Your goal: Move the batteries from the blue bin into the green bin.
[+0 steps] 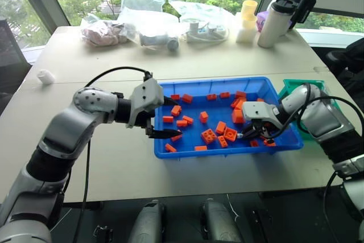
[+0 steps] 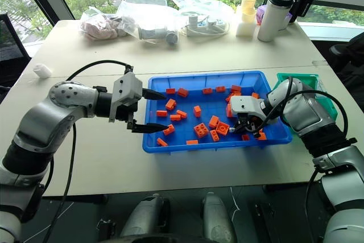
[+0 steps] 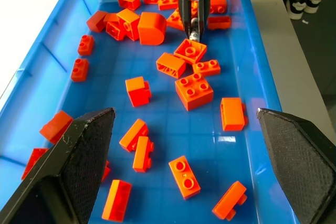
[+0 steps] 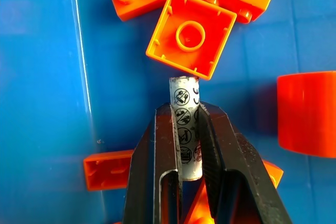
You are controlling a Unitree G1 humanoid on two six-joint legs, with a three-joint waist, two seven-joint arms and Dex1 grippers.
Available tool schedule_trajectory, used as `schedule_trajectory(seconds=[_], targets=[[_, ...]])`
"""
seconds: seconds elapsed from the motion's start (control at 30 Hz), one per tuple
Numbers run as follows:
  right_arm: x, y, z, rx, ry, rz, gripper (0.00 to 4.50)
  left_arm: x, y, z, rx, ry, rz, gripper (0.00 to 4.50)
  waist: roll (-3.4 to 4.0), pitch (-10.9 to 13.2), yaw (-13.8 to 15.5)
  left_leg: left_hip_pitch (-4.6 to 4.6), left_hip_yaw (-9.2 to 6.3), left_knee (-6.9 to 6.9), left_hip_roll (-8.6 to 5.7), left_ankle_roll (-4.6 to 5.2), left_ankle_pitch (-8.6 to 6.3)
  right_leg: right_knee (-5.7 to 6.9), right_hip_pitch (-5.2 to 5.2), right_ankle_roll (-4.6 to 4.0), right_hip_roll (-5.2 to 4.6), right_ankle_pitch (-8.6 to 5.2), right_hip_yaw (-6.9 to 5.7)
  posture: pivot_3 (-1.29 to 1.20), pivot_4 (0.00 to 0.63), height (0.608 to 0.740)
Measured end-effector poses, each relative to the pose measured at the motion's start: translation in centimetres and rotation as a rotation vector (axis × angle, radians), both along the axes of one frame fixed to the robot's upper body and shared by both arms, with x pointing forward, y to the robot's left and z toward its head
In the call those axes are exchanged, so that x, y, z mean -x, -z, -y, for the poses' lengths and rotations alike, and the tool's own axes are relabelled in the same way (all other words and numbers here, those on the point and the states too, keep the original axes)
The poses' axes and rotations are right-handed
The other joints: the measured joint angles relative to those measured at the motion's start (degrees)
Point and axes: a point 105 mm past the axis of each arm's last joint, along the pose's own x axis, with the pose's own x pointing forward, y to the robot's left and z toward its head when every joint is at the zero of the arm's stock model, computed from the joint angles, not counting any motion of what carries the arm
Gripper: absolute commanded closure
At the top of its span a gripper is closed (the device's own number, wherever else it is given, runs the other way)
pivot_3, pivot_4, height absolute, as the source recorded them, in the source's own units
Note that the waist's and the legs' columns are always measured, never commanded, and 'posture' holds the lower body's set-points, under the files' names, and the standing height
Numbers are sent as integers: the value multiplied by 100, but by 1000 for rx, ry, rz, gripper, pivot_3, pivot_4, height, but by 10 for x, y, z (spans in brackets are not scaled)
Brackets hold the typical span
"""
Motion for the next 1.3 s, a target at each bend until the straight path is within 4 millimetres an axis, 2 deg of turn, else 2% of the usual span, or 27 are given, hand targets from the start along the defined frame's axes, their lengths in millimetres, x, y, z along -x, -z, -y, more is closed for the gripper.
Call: schedule_trajectory(seconds=[0.1,0.23,0.33,0.37,0.43,0.53,0.67,0.83,1.1,1.13,1.3], targets=[[-5,-12,0,-49,59,48,4488,-1,1,-2,-2,-6,-5,0,0,0,0,0,0,0,0,0,0,1,-2,0,0,0,0,0,150,740],[-14,-47,10,-174,203,182,4488,-6,2,-5,23,-18,-29,0,0,0,21,0,0,0,-1,0,0,1,-1,0,-3,0,0,0,150,740],[-26,-90,29,-417,443,346,4488,-21,-17,7,153,-15,-19,0,-1,0,80,-3,1,4,-4,0,0,1,2,0,-6,0,-2,0,150,740],[-27,-108,39,-507,529,409,4488,-25,-26,12,192,-4,-4,0,-1,0,100,-3,1,4,-5,0,0,0,2,1,-7,0,-2,0,150,740],[-26,-129,65,-595,682,514,4488,-30,-41,20,245,18,14,0,-1,0,136,-3,1,-1,-6,0,0,-2,1,1,-6,0,-1,0,150,740],[-21,-126,94,-599,841,577,4488,-33,-48,27,270,50,27,0,0,0,150,-3,2,-2,-8,0,0,-2,1,1,-7,0,0,0,150,740],[-10,-104,124,-583,1013,611,4488,-39,-51,42,320,93,3,0,3,-2,132,-2,8,-2,-10,0,0,1,0,1,-2,0,6,0,150,740],[-5,-81,138,-611,1138,609,4488,-45,-47,55,324,119,-4,0,5,-3,33,1,8,-4,-10,0,0,6,-3,1,2,1,9,0,150,740],[-1,-72,149,-573,1191,627,4488,-48,-32,52,272,116,-6,0,6,-3,-5,2,7,-5,-6,0,0,5,-3,1,5,1,9,0,150,740],[-1,-72,152,-567,1200,632,3472,-48,-31,51,270,112,-7,0,6,-4,-3,2,7,-5,-6,0,0,5,-3,1,5,1,9,0,150,740],[-1,-68,158,-559,1218,619,1244,-48,-27,47,267,98,-10,0,6,-4,16,2,7,-4,-6,0,0,5,-2,1,2,1,9,0,150,740]])
